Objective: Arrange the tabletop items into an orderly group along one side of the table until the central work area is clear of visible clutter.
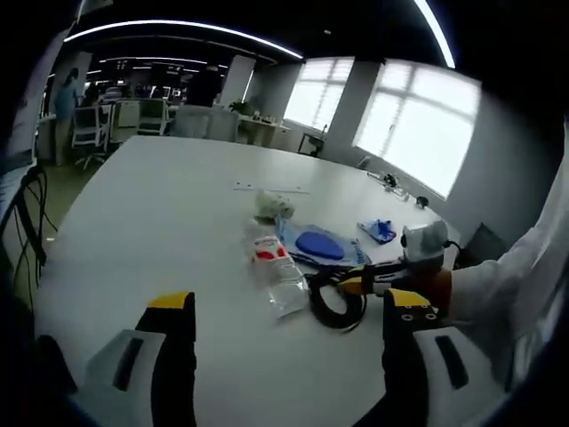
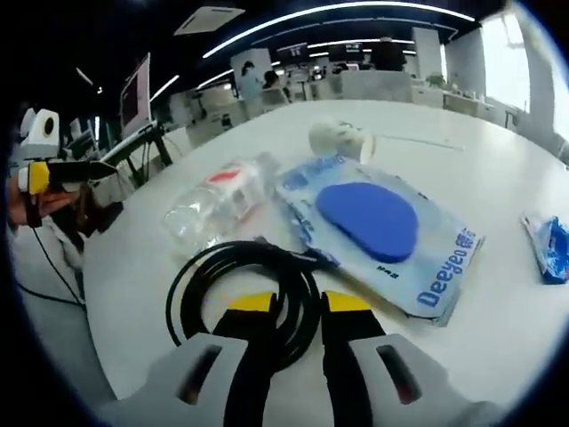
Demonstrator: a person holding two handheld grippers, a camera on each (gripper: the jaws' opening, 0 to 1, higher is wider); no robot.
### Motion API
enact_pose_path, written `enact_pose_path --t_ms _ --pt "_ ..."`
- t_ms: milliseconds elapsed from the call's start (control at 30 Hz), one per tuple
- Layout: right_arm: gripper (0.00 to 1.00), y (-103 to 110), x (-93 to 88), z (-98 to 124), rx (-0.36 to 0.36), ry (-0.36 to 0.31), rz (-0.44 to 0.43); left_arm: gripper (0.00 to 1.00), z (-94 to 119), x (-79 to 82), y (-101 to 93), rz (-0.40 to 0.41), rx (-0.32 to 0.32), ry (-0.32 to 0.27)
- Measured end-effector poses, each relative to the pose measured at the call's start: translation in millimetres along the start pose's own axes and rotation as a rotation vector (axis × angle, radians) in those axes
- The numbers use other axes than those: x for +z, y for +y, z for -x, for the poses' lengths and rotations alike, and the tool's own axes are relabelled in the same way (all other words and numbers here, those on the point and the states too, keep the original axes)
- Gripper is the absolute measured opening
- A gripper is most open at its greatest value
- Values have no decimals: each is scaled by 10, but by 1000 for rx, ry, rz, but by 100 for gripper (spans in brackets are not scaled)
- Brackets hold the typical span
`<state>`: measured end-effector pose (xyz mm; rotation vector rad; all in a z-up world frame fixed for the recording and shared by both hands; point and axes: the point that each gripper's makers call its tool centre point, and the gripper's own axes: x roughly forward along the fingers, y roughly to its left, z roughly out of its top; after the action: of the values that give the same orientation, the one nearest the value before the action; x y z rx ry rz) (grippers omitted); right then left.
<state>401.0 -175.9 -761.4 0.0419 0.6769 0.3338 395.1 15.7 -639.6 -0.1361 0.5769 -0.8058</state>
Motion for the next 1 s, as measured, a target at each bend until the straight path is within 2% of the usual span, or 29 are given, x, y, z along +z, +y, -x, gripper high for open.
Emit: enact_pose_path --t_ms 267,1000 --pt "7 -12 -14 9 -26 4 -19 88 -5 -30 -32 -2 -9 7" --pt "2 -17 12 85 -14 -19 -121 86 -56 -68 -146 -6 -28 22"
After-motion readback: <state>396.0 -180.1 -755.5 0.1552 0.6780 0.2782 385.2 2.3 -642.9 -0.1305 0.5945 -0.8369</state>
